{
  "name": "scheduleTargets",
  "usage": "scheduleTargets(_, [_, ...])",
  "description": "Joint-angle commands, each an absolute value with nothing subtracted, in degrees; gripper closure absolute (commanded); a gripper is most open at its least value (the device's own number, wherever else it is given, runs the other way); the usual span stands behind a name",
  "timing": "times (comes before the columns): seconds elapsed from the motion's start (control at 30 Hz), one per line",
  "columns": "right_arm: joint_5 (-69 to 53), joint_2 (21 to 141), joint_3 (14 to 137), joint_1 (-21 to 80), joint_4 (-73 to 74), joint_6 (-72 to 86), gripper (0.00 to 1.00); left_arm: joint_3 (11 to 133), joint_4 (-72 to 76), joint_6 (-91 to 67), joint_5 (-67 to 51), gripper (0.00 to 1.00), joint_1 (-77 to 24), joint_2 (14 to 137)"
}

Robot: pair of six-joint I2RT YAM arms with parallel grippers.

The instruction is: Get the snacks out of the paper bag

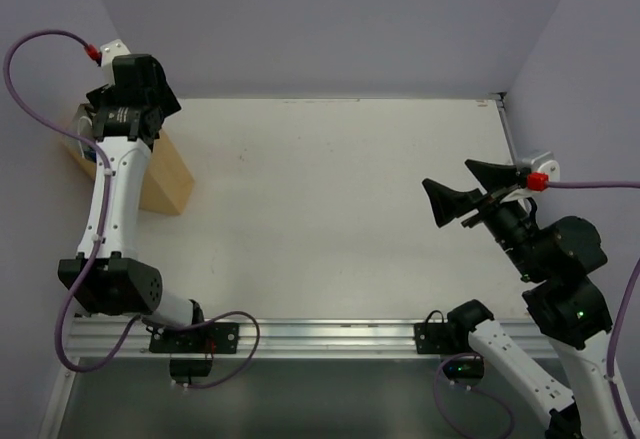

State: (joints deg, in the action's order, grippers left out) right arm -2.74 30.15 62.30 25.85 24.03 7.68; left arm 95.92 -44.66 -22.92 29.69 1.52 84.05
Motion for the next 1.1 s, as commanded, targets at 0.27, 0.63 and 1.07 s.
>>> scheduleTargets(0.27, [-1.4, 27.5, 59.4, 25.8, 22.5, 6.6, 0.01, 98.0, -46.3, -23.6, 25.3, 0.14, 7.7, 91.8])
scheduleTargets(0.63, [-0.7, 25.9, 57.5, 25.8, 21.9, 5.9, 0.01, 101.7, -45.3, -22.2, 20.6, 0.77, 7.7, 98.0])
scheduleTargets(1.07, [-0.1, 24.5, 56.1, 25.8, 21.0, 5.3, 0.01, 99.6, -47.8, -18.3, 0.6, 1.0, 2.6, 92.6])
